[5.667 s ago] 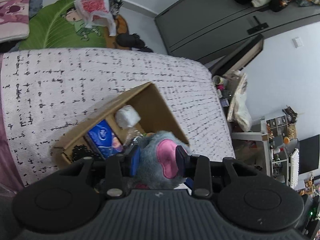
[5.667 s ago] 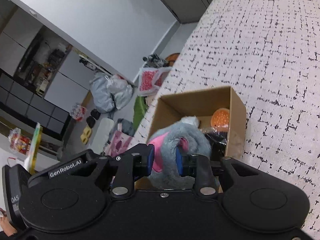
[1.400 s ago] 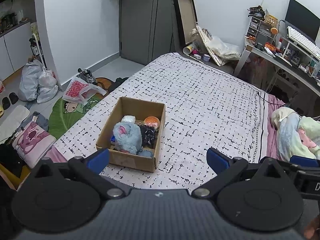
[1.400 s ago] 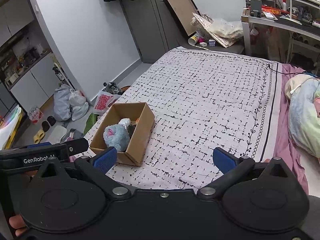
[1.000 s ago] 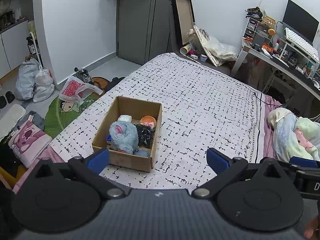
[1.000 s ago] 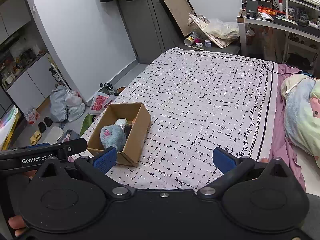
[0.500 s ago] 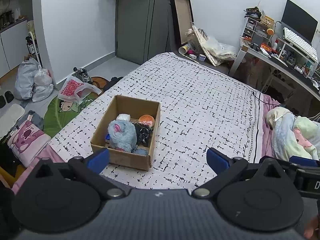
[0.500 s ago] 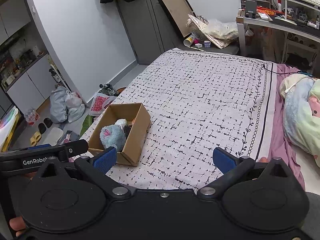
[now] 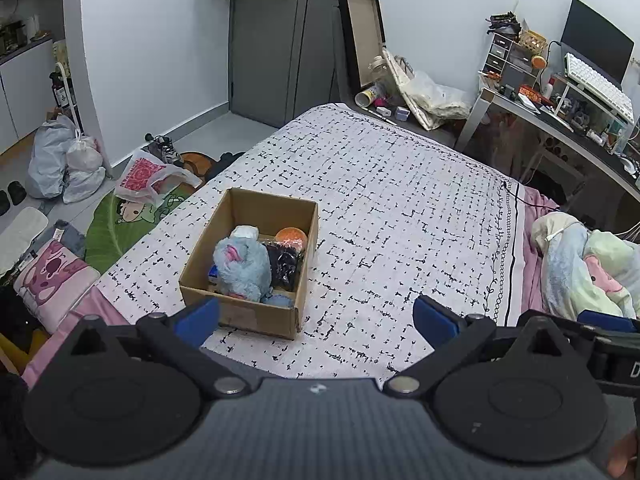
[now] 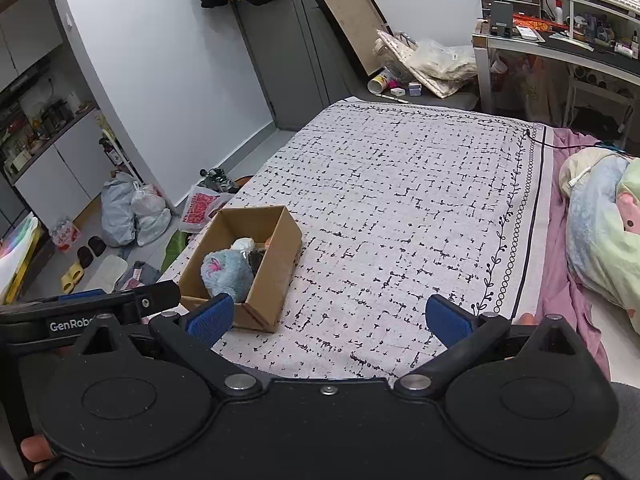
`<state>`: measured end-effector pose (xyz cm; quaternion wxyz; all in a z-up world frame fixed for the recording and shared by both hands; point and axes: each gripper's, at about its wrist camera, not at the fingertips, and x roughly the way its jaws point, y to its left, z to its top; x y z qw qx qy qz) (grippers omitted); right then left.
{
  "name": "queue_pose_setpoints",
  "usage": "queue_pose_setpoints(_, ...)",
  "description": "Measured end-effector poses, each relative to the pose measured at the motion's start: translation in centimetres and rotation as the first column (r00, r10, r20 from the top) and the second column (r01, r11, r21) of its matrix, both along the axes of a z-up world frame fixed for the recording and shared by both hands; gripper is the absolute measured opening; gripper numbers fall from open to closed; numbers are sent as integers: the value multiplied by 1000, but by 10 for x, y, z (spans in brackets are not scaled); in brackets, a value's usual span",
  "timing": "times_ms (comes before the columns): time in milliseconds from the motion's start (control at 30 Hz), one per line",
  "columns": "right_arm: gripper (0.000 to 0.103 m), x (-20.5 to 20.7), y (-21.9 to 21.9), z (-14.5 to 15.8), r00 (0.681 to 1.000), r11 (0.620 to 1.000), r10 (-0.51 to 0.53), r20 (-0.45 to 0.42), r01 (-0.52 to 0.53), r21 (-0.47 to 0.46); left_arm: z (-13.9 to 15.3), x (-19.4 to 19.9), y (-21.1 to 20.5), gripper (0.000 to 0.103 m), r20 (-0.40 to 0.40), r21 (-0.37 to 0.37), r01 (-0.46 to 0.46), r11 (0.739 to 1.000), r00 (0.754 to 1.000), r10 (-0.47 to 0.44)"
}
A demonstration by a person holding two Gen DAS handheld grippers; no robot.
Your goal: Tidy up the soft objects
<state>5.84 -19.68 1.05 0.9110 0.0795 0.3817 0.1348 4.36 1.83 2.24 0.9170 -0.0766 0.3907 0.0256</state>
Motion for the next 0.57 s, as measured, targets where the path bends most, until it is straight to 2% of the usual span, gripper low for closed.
queue_pose_setpoints(567,103,0,5,-3,1000,1000,10,-9,-10,-6,0,-2,5,102,3,4,-11,1000,1000,11)
